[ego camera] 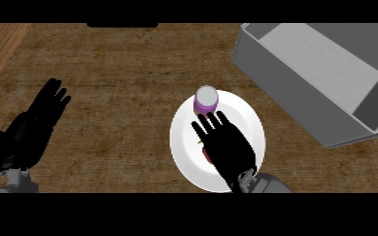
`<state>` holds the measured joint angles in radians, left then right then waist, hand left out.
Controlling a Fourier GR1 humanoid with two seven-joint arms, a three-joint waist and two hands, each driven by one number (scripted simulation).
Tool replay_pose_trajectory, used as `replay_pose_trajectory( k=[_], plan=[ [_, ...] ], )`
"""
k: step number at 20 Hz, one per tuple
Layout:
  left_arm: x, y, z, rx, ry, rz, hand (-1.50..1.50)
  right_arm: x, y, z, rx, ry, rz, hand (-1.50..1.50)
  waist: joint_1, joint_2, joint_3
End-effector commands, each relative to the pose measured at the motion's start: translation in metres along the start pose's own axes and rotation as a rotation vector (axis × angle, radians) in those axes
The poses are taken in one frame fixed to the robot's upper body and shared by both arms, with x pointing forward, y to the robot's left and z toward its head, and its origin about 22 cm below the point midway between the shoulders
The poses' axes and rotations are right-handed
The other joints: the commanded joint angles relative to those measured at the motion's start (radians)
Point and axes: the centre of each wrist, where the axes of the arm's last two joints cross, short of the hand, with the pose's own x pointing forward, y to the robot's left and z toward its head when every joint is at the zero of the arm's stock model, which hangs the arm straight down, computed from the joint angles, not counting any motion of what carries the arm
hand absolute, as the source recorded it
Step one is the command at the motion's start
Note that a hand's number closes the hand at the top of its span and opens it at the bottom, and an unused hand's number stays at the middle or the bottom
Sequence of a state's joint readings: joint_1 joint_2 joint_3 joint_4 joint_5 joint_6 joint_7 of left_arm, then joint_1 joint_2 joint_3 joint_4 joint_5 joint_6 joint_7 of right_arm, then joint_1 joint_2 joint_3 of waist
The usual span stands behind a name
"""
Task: Pick the bell pepper from the plate and place it in the cardboard box
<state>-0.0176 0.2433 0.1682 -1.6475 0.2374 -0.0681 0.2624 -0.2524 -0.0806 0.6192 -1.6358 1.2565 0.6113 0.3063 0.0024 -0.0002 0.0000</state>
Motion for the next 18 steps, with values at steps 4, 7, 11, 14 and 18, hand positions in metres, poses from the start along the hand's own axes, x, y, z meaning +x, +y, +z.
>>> replay_pose_trajectory(
  k=[4, 7, 11, 14, 18],
  plan=[
    [0.001, 0.001, -0.007, 0.007, -0.009, -0.002, 0.00, 0.011, 0.010, -0.009, 0.000, 0.009, 0.000, -1.50, -0.001, 0.000, 0.000],
    [-0.007, 0.010, 0.007, -0.018, -0.004, -0.003, 0.00, -0.003, 0.012, -0.010, -0.003, -0.002, -0.008, -1.50, 0.001, -0.001, 0.000],
    [-0.003, 0.008, 0.004, -0.009, -0.002, 0.001, 0.00, -0.020, 0.007, -0.023, -0.053, -0.048, 0.013, 1.50, 0.002, 0.000, 0.000],
    [0.002, 0.011, -0.007, 0.006, -0.016, -0.003, 0.00, 0.011, 0.013, -0.026, -0.073, -0.082, 0.018, 1.50, 0.001, 0.000, 0.000],
    [-0.001, 0.002, 0.006, -0.023, -0.013, 0.006, 0.00, -0.013, 0.020, -0.024, -0.086, -0.104, 0.046, 1.50, 0.001, 0.000, 0.000]
  ],
)
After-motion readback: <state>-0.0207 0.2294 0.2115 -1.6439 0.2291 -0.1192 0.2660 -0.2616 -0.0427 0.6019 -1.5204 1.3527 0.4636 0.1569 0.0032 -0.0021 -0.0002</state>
